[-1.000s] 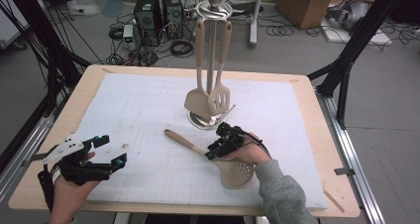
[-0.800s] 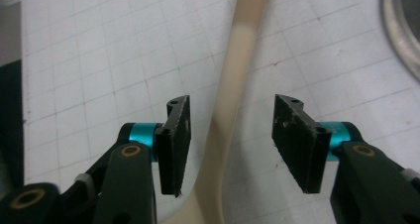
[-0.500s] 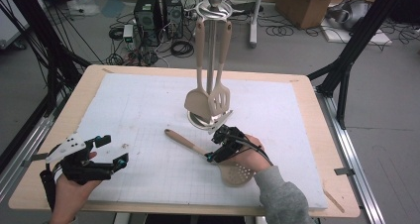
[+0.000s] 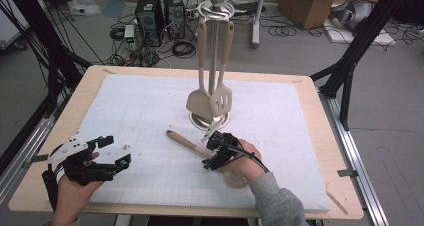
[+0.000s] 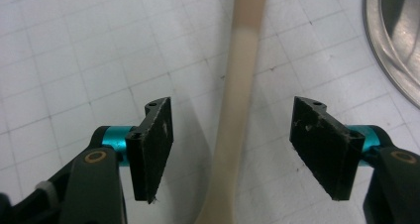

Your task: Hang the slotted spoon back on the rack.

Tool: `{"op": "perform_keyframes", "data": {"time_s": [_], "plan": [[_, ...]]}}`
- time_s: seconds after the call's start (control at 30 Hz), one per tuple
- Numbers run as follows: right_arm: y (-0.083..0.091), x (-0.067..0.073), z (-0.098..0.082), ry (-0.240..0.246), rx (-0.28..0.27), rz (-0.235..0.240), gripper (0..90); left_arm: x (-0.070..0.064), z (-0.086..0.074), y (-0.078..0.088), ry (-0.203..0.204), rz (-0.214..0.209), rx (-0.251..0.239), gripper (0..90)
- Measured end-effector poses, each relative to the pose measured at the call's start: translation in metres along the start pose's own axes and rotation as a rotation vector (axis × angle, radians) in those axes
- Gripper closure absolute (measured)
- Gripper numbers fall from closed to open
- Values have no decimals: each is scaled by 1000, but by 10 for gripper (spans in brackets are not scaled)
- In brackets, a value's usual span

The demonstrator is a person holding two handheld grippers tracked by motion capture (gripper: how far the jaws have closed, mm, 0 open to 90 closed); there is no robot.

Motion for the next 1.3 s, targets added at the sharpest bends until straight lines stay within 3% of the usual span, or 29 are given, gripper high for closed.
{"op": "perform_keyframes", "data": {"time_s": [0.47, 0.57, 0.7, 1.0, 1.13, 1.23, 1.3], "plan": [[-4, 3, -11, -18, 89, 12, 270, -2, -1, -2, -6, -4, 6, 54], [-6, 4, -14, -20, 104, 17, 333, -1, 0, -2, -6, -1, 3, 54], [-4, 6, -17, -40, 73, 30, 421, -1, -1, -2, -4, -1, 5, 54], [-1, 11, -17, -28, 49, 28, 566, -1, -1, -3, -7, 1, 8, 54], [-1, 10, -18, -40, 39, 13, 633, -1, 0, -2, -8, 1, 4, 54], [0, 9, -18, -44, 47, -1, 742, -1, -1, -3, -5, 0, 6, 54], [0, 9, -17, -44, 55, -6, 753, -1, -1, -2, -8, 2, 6, 54]]}}
Point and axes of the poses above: each handheld gripper's, and its own axes: y roughly backward along the jaws, z roughly out of its top, x roughly to its left, the point moved 7 cm from there along -y, roughly forward along the jaws, and after that the axes turned 15 degrees about y, right-handed, at the moved point
